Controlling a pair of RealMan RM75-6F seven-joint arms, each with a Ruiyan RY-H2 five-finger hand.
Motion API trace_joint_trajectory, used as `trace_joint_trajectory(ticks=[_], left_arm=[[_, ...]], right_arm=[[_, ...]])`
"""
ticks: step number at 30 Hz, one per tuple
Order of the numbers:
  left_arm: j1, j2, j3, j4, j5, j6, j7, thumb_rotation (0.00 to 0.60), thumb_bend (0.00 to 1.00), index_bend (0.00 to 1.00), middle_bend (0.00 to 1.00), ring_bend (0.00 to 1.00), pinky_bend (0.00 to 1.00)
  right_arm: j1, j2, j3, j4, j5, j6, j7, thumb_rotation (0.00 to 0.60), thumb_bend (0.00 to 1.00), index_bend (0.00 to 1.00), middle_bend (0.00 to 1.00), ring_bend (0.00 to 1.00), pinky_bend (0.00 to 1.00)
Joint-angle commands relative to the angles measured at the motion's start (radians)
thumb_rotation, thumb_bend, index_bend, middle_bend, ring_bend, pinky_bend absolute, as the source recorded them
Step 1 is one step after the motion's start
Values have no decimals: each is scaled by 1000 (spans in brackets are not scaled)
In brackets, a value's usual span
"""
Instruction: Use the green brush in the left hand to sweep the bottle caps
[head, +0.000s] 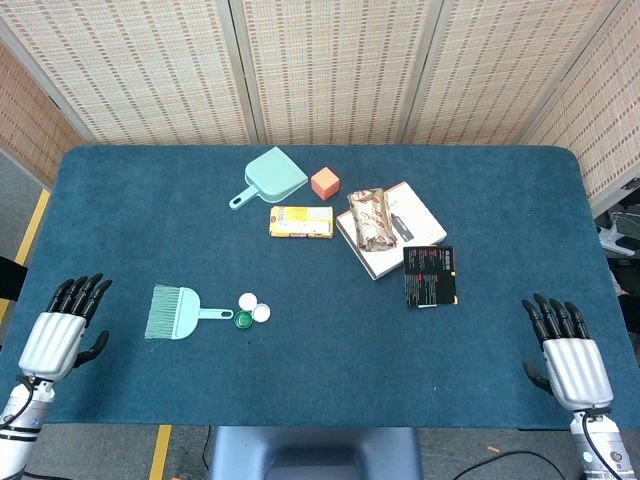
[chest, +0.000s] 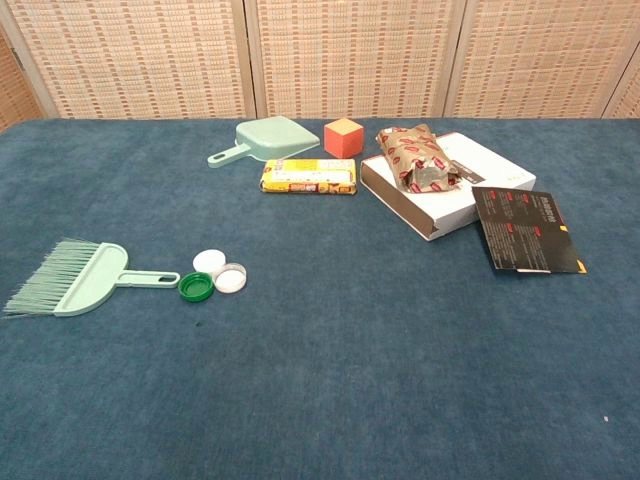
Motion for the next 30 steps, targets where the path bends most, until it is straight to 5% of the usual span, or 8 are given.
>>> trace_joint_trajectory(ticks=[1, 5, 10, 17, 21, 30], left_arm=[[0, -1, 5, 0, 0, -6, 2, 600, 385, 0, 0, 0, 79], [-13, -28, 6, 4, 0, -28, 28, 600, 385, 0, 0, 0, 120], [-52, -99, -5, 16, -15, -86, 80, 600, 384, 0, 0, 52, 293], [-127, -220, -58, 55, -30, -122, 162, 600, 380, 95, 102, 444, 601], [-163, -271, -78, 77, -65, -168, 203, 600, 359, 136, 172, 556, 755], [-219, -360, -99, 161, -136, -245, 286, 600, 323, 189, 240, 634, 837]], right_arm=[[1, -4, -3, 1, -4, -2, -5, 600, 224, 0, 0, 0, 0], [0, -8, -4, 6, -1, -3, -10, 600, 224, 0, 0, 0, 0], [6, -20, 6, 14, 19, -12, -25, 600, 224, 0, 0, 0, 0], [13, -50, 21, 28, 31, -5, -63, 600, 223, 0, 0, 0, 0], [12, -62, 22, 28, 30, 5, -92, 600, 224, 0, 0, 0, 0], [6, -72, 30, 42, 17, 36, -86, 600, 224, 0, 0, 0, 0]])
